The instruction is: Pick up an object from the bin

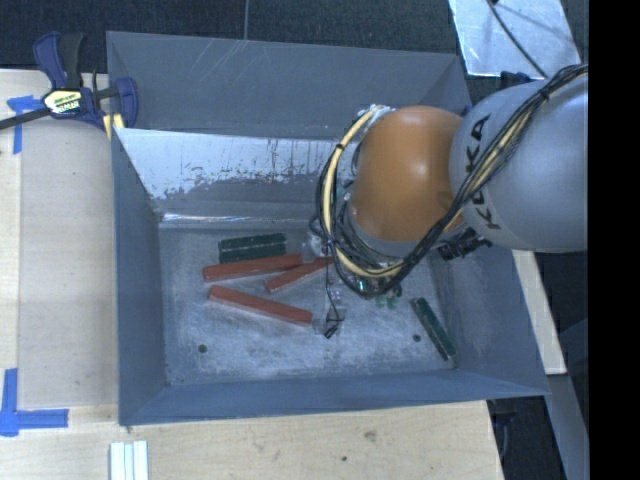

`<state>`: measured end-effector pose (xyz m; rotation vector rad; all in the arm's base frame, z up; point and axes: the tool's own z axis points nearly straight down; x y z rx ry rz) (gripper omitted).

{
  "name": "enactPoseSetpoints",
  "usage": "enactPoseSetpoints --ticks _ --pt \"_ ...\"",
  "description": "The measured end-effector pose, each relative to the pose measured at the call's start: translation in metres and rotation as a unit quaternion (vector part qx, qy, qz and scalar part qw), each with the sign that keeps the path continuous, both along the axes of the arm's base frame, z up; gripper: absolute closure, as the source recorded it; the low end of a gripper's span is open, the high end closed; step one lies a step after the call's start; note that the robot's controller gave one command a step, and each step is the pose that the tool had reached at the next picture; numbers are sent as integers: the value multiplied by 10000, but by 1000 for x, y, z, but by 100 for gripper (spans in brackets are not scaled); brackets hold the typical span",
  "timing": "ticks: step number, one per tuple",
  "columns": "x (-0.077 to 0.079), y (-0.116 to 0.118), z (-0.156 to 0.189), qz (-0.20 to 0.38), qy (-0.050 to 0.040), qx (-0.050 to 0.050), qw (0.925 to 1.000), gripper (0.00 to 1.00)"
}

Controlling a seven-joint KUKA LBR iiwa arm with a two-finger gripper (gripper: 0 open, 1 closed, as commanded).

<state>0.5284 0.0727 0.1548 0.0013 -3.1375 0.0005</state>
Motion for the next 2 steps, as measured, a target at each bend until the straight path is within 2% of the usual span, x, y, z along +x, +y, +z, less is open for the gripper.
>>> enactPoseSetpoints --ticks 1,2 --pt "-24 35 -87 -417 -49 9 9991 0" --pt "-22 33 -84 -426 -49 7 9991 100"
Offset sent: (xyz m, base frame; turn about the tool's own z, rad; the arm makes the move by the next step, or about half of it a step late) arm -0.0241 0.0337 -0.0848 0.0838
